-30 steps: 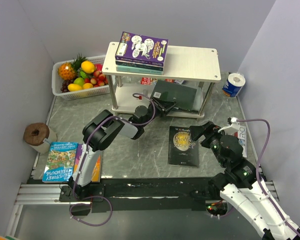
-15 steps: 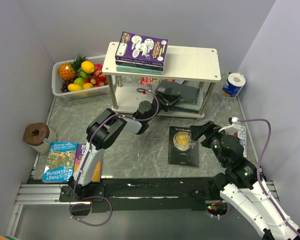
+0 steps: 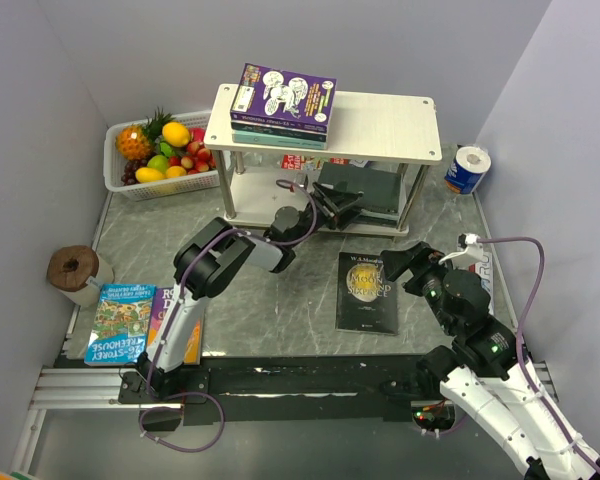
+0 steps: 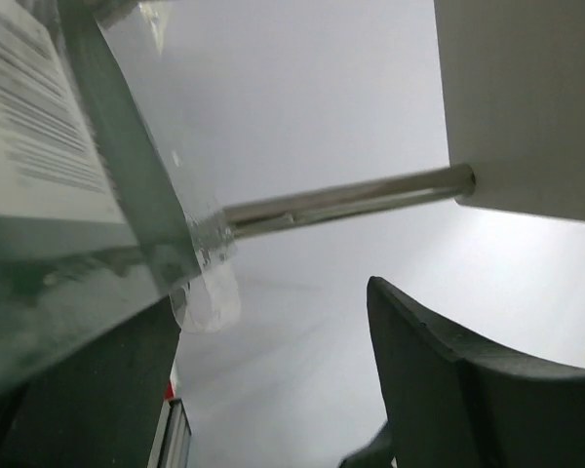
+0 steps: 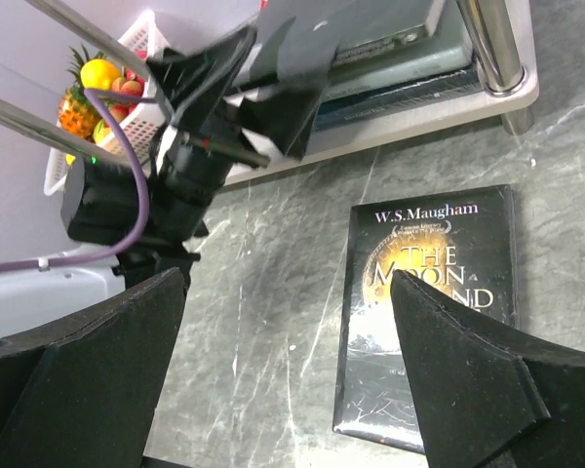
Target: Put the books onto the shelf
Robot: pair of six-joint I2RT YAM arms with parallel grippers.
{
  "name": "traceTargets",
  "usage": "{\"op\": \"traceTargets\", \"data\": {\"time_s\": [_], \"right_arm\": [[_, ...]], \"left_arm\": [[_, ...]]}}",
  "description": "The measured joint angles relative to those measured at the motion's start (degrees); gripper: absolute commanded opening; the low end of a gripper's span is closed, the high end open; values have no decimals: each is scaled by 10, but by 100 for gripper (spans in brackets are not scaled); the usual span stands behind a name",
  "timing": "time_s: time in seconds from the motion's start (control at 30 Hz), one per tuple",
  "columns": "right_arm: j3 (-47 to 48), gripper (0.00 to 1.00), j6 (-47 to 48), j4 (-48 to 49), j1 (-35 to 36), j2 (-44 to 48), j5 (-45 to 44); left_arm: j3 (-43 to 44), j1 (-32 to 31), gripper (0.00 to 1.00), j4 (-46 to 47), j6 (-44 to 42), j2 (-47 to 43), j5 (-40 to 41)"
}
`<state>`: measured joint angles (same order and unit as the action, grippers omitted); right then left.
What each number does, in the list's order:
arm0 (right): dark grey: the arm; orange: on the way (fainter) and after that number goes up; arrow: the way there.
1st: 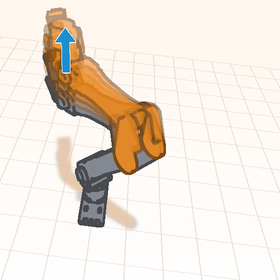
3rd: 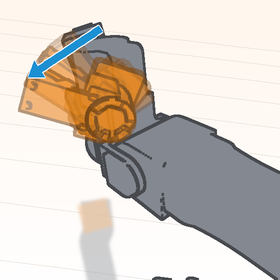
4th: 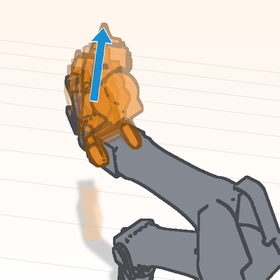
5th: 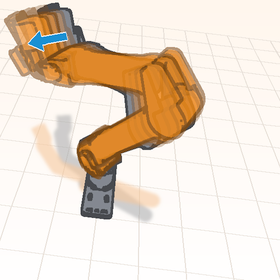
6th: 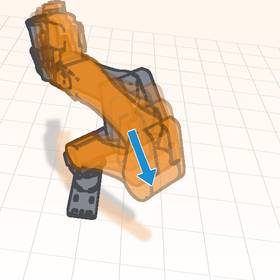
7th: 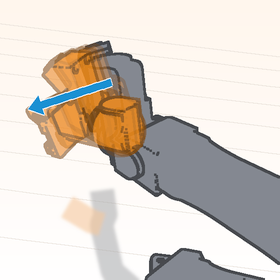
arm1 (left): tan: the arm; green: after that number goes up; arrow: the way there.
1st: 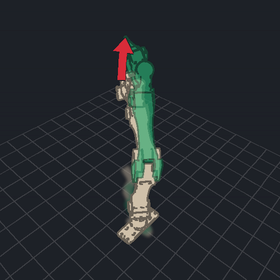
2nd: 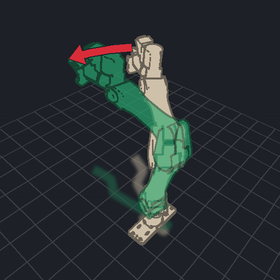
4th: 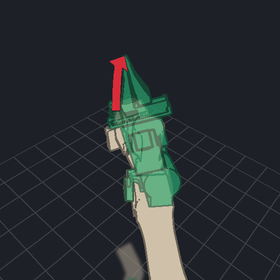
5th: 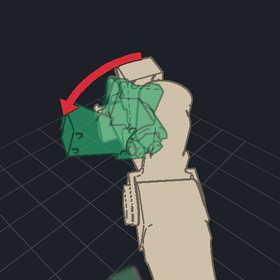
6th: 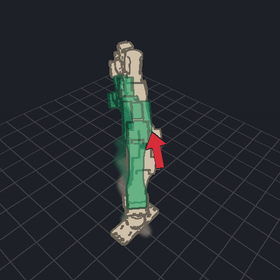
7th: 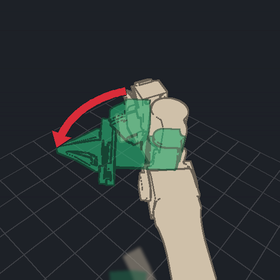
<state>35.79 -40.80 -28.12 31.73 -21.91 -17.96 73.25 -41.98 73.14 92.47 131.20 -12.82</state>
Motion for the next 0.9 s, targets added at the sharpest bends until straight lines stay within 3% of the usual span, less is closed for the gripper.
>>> {"op": "traceTargets", "data": {"time_s": [0.07, 0.1, 0.63, 0.9], "right_arm": [[0, 93, 0, 0, 0, 0, 0], [0, 93, 0, 0, 0, 0, 0], [0, 93, 0, -1, 0, 0, 4], [0, 93, 10, -6, 0, 0, -5]], "left_arm": [[-28, 0, 82, 18, 5, -6, -9], [-40, 0, 96, 19, 10, -8, -11], [-108, 3, 96, 30, 40, -26, -84], [-320, 4, 96, -3, -27, -153, -116]]}}
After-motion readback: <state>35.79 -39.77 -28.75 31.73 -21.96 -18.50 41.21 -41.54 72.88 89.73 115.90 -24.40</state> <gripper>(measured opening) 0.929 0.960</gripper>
